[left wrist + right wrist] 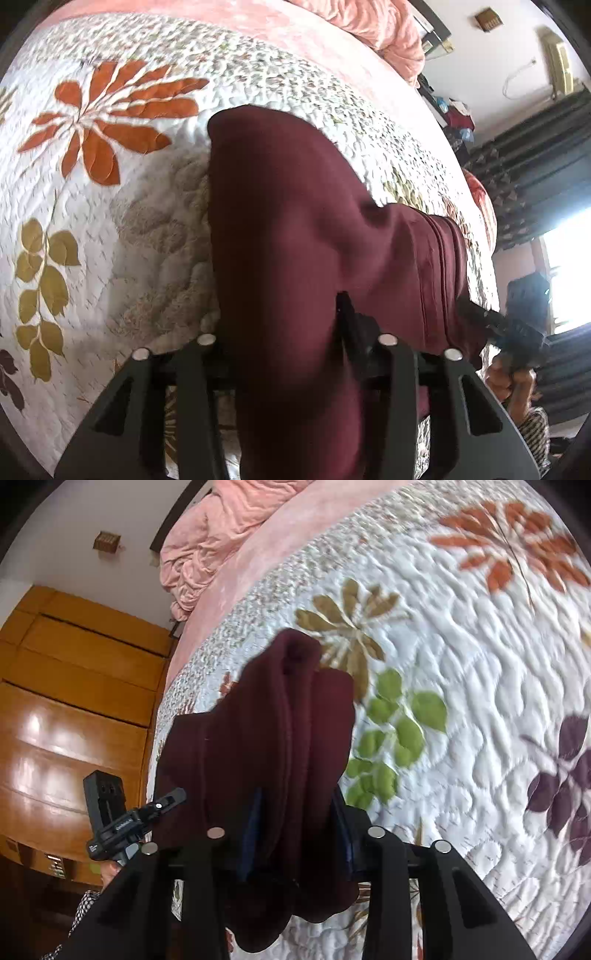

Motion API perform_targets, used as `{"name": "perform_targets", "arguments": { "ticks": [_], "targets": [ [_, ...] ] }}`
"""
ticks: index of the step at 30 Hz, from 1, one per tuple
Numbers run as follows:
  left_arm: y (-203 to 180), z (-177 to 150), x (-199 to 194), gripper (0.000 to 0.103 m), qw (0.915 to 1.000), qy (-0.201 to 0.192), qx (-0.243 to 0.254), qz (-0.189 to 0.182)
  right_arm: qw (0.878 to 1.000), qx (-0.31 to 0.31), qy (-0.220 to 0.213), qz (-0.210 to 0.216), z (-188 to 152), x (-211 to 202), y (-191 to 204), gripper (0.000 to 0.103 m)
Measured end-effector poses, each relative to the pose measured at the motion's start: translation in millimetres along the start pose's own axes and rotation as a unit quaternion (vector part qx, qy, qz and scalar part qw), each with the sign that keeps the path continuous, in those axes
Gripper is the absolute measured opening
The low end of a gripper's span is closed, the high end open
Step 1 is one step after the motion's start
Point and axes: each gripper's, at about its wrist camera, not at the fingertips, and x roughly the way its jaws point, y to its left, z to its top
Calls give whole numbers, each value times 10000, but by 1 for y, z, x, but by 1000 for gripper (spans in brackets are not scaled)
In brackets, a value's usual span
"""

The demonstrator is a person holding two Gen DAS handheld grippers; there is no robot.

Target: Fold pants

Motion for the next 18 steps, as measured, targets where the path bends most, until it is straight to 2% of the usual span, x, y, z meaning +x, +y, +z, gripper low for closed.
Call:
{"name": "perform_targets", "arguments": {
  "ticks": [2, 4, 7, 8, 10, 13, 16, 18],
  "targets": [
    [-3, -3, -2, 57, 9996, -97, 188, 188, 10000, 38, -75, 23, -8, -3, -5, 49],
    [-5, -8, -9, 69, 9980, -172, 408, 442, 9998, 13, -147, -151, -14, -10, -7, 62],
    [-1, -13, -22, 81, 9957, -234, 452, 780, 9987, -11, -412, -299, -24, -31, -3, 61],
    [-1, -18, -31, 81, 9938, -318, 448, 965, 9981, -60, -517, -339, -29, -40, 2, 61],
    [-4, -28, -50, 81, 9913, -574, 413, 1109, 9958, -314, -728, -448, -42, -58, 16, 58],
    [-17, -46, -69, 81, 9868, -768, 547, 1319, 9927, -854, -813, -259, -64, -73, 47, 58],
    [-31, -53, -66, 81, 9805, -854, 789, 1583, 9884, -1319, -697, -268, -76, -64, 74, 57],
    [-34, -54, -54, 81, 9781, -726, 847, 1755, 9873, -1391, -555, -538, -76, -50, 80, 57]
  ]
}}
